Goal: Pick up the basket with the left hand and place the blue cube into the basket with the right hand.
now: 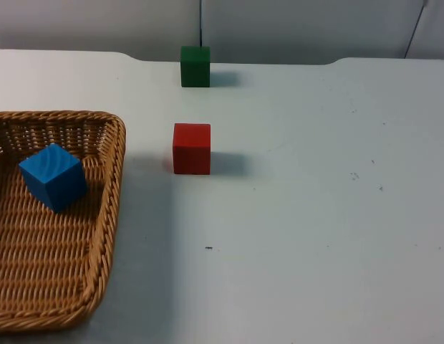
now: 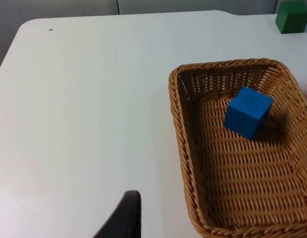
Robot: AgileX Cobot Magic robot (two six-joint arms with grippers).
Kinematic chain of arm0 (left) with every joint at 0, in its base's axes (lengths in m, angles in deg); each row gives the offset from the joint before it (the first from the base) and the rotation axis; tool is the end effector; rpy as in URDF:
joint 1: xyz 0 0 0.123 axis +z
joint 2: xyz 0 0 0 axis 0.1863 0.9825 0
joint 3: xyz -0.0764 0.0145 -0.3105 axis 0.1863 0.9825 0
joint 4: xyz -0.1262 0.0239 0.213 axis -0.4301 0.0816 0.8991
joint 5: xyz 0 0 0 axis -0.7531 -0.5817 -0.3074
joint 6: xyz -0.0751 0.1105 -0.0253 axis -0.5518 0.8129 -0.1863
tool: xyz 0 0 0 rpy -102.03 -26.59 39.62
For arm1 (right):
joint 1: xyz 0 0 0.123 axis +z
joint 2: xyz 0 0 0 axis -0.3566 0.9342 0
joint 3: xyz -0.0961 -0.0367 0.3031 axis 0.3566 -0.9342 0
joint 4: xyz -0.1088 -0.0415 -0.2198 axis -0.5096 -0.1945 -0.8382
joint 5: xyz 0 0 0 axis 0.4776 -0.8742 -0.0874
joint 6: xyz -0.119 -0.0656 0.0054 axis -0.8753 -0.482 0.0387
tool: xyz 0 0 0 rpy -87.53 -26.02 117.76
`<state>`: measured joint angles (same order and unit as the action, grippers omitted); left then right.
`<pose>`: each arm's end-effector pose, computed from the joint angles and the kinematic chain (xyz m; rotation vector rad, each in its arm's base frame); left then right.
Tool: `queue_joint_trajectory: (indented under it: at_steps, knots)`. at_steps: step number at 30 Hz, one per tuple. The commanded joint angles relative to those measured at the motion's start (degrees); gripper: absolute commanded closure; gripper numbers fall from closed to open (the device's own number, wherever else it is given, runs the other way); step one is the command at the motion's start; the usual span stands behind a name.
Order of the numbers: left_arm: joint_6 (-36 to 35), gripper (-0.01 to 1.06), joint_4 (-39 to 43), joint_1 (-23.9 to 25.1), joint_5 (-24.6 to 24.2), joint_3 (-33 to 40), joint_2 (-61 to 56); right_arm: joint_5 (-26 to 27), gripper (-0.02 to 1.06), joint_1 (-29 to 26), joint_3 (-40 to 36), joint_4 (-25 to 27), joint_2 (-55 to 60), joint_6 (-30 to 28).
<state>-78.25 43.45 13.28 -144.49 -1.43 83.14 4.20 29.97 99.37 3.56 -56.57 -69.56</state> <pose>-0.0052 -0.0028 0.2569 0.0073 2.0605 0.0342 0.0160 0.0021 0.3058 -0.8639 1.7892 0.4577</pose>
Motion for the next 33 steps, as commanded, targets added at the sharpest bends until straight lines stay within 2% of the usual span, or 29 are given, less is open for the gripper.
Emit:
queue_joint_trajectory:
  at_steps: [1,3,15,20,27,33]
  knots:
    - [-0.3,0.00,-0.5,-0.1,0.7,0.2,-0.3,-1.3,0.38,0.1,-0.1,-0.3,-0.8,0.6]
    - [-0.3,0.00,-0.5,-0.1,0.7,0.2,-0.3,-3.9,0.38,0.1,-0.1,-0.3,-1.4,0.6]
    - [-0.3,0.00,-0.5,-0.1,0.7,0.2,-0.3,-6.3,0.38,0.1,-0.4,-0.2,-1.9,0.6]
    - [-0.3,0.00,-0.5,-0.1,0.7,0.2,-0.3,-4.0,0.38,0.1,-5.3,-0.8,-5.0,2.7]
    - [-0.6,0.00,-0.4,-0.1,0.7,0.2,-0.3,-5.9,0.38,0.3,-5.7,-4.0,-7.8,5.2]
    - [-0.6,0.00,-0.4,-0.1,0.7,0.2,-0.3,-5.5,0.38,0.3,-6.0,-4.0,-7.8,5.2]
